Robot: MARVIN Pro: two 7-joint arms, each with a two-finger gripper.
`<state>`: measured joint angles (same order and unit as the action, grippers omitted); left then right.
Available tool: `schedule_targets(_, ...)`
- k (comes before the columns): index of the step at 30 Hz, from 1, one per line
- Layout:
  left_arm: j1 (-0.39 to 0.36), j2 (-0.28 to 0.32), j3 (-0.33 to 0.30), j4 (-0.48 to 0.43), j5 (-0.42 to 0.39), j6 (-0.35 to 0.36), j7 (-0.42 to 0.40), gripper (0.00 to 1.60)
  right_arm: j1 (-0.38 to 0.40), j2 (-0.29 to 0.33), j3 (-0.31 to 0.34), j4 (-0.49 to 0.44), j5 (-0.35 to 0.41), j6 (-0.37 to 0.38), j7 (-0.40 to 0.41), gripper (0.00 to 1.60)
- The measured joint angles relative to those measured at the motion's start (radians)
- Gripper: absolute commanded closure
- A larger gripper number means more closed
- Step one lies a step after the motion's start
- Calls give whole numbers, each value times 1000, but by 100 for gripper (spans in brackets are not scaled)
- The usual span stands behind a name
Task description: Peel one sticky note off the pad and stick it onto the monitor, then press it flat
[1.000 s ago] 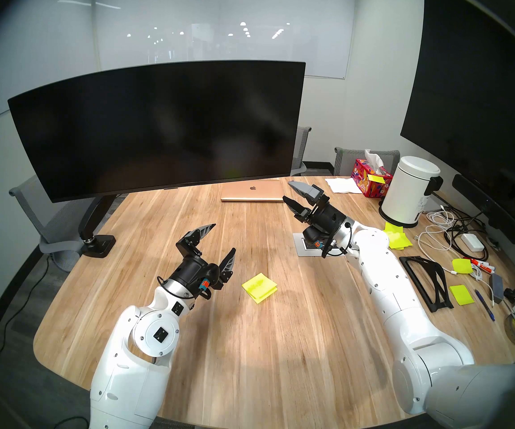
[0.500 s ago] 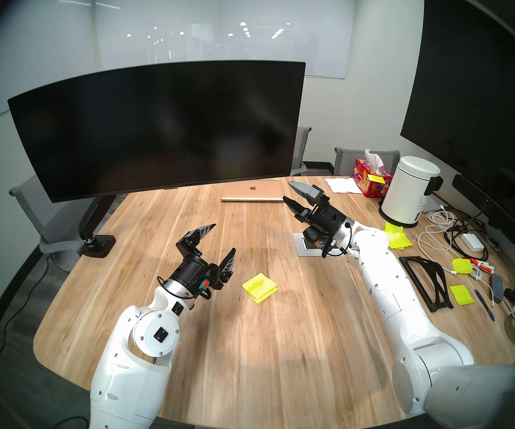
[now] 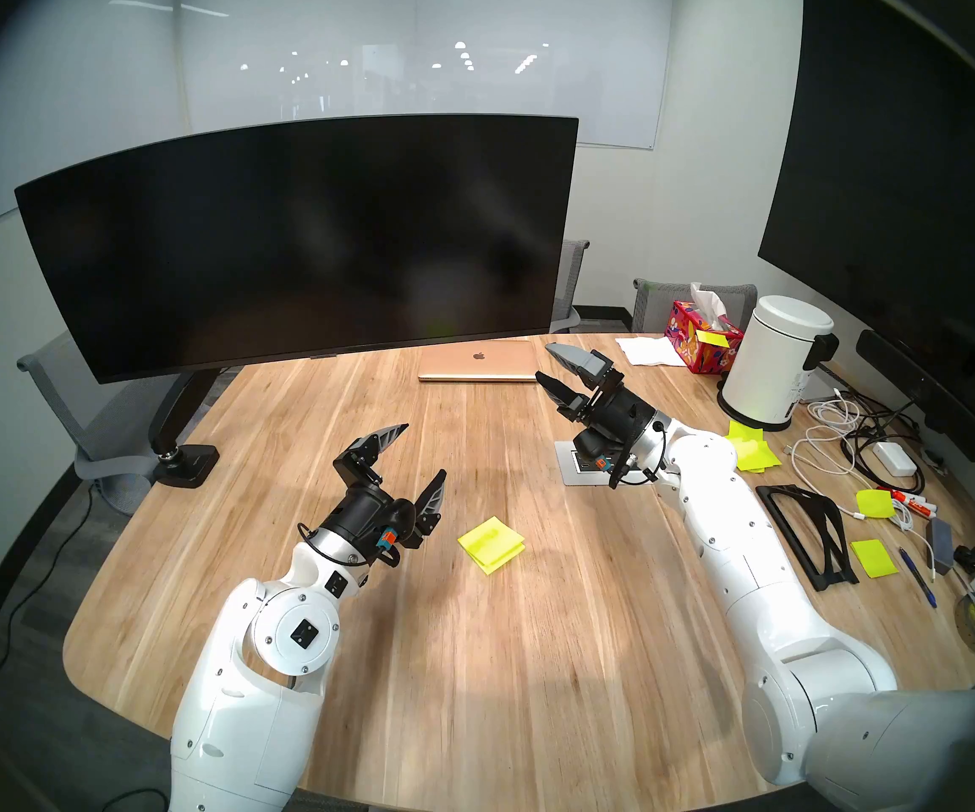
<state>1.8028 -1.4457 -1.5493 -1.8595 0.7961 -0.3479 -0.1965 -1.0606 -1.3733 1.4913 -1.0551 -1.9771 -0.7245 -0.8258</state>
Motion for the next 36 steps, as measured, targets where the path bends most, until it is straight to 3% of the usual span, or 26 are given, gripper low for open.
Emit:
schedule_targets(6,0,0,0,0,0,0,0,0,-24,21,16,-15,1,-11,-17,0)
schedule_targets(20,0,0,0,0,0,0,0,0,-168,76,30,-192,0,-74,-43,0)
schedule_targets(36,0,0,0,1,0,0,0,0,-258,41,67,-379,19,-157,168,0)
